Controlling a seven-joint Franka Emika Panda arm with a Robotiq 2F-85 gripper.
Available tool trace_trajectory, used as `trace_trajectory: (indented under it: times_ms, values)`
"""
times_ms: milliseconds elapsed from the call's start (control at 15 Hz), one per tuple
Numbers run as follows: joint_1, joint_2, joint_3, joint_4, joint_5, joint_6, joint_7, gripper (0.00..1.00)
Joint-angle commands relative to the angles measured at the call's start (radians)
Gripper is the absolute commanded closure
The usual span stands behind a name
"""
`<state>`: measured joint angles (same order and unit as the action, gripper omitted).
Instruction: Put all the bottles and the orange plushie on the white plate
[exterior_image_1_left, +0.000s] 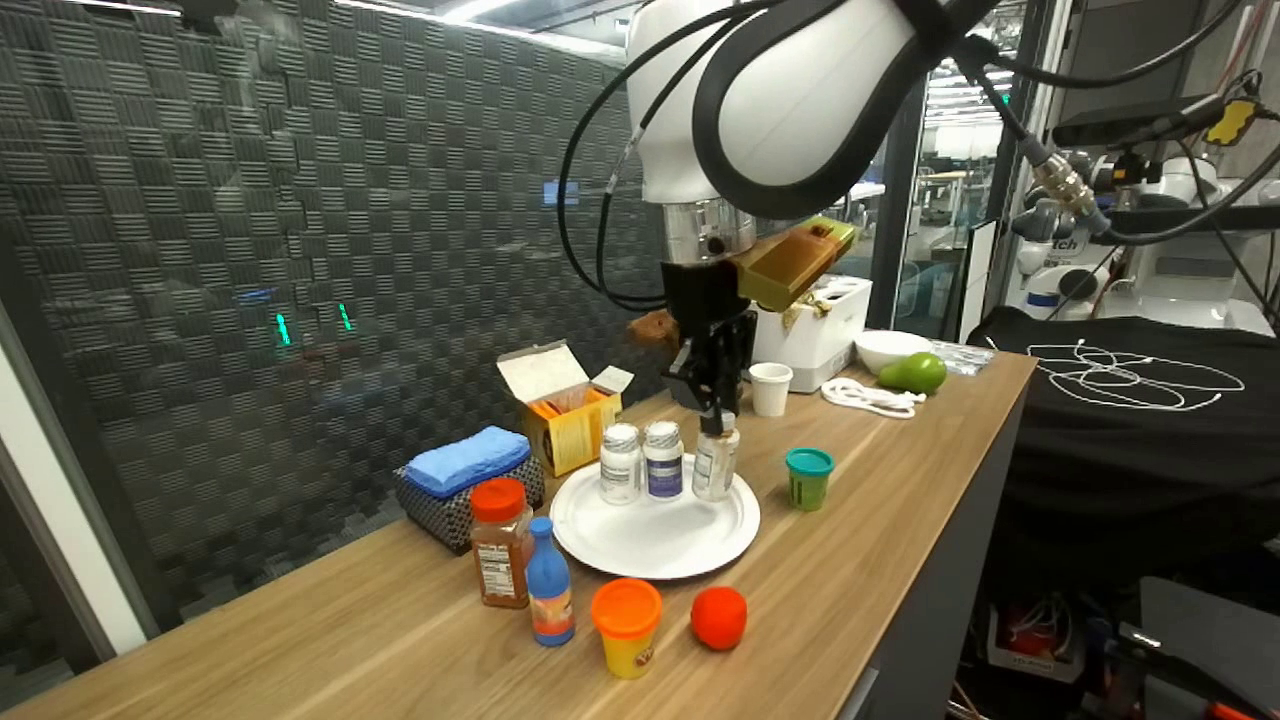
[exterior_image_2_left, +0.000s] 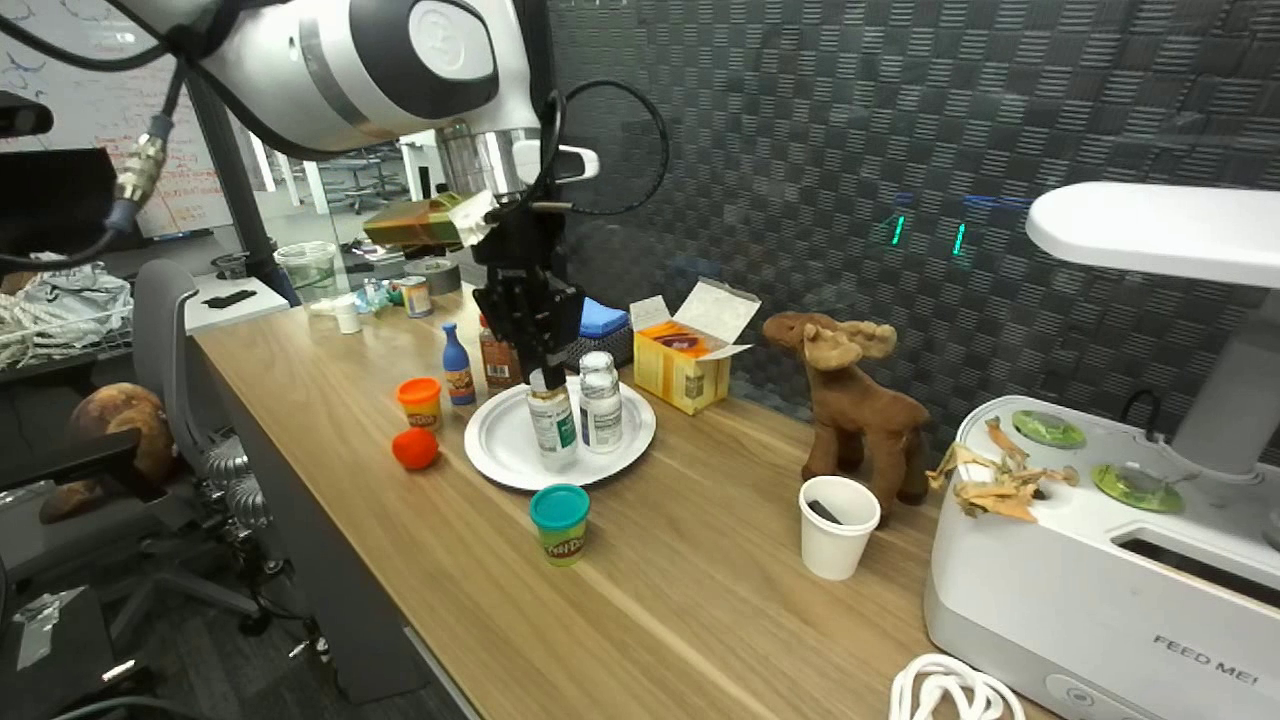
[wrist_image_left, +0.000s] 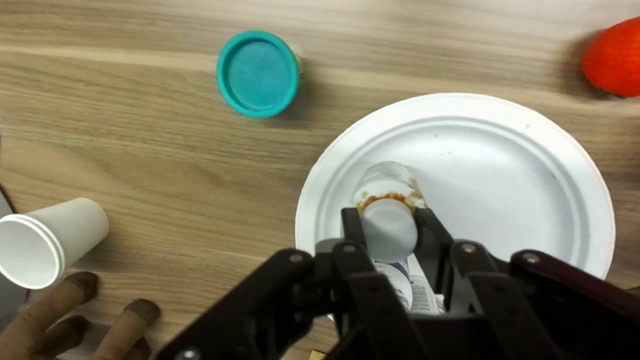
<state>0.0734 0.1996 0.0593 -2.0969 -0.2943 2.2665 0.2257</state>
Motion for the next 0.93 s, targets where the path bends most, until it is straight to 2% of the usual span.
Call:
trace_trajectory:
  times_ms: [0, 733, 800, 867]
  values:
    - [0.012, 0.041, -0.016, 0.055, -0.011, 0.003, -0.022, 0.92]
    - [0.023, 0.097, -0.033, 0.08, -0.033, 0.008, -0.04, 0.92]
    - [0.021, 0.091, -0.029, 0.074, -0.02, 0.009, -0.05, 0.44]
    - [0.019, 0.078, -0.03, 0.065, -0.02, 0.012, -0.052, 0.43]
